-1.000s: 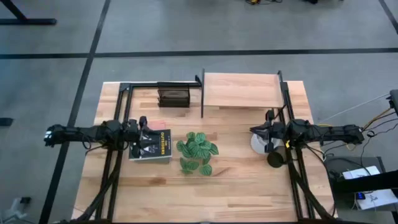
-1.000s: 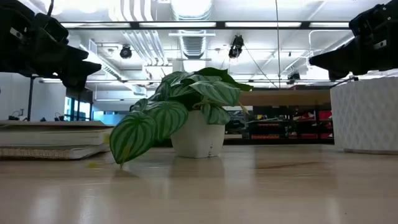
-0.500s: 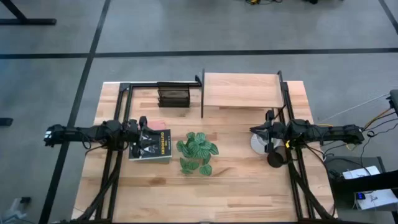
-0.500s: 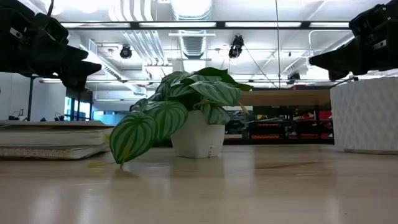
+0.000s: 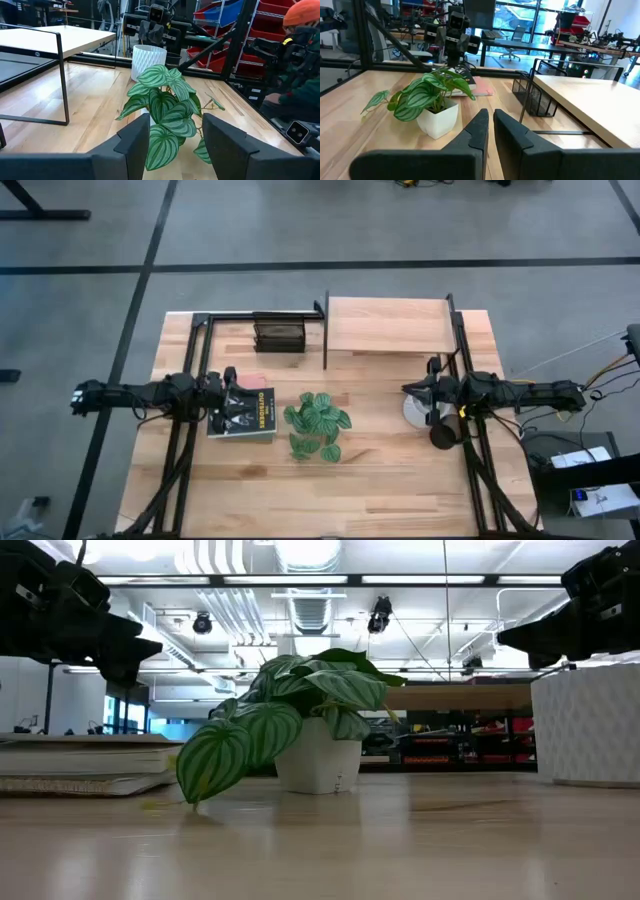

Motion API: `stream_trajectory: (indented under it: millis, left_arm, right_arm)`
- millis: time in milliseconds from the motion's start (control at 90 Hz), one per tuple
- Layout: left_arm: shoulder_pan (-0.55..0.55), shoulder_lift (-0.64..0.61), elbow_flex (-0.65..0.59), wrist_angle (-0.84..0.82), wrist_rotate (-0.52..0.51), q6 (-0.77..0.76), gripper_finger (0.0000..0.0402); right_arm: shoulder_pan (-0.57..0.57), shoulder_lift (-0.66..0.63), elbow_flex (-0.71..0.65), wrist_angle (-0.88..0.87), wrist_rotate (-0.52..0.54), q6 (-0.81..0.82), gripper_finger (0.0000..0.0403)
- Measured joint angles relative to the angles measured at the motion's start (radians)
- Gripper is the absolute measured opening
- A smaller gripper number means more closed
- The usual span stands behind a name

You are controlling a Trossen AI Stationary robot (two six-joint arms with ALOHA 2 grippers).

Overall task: Stock shelves
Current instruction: Return to Home Position

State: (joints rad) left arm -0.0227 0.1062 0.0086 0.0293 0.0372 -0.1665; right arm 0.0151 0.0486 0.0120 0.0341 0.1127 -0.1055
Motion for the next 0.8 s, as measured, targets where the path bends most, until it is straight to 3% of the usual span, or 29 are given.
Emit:
stream_trajectory:
  millis: [800]
  left_arm:
    - [0.0, 0.0, 0.0, 0.0, 0.0, 0.0, 0.0185]
  right_arm:
    - [0.0, 0.0, 0.0, 0.0, 0.0, 0.0, 0.0014]
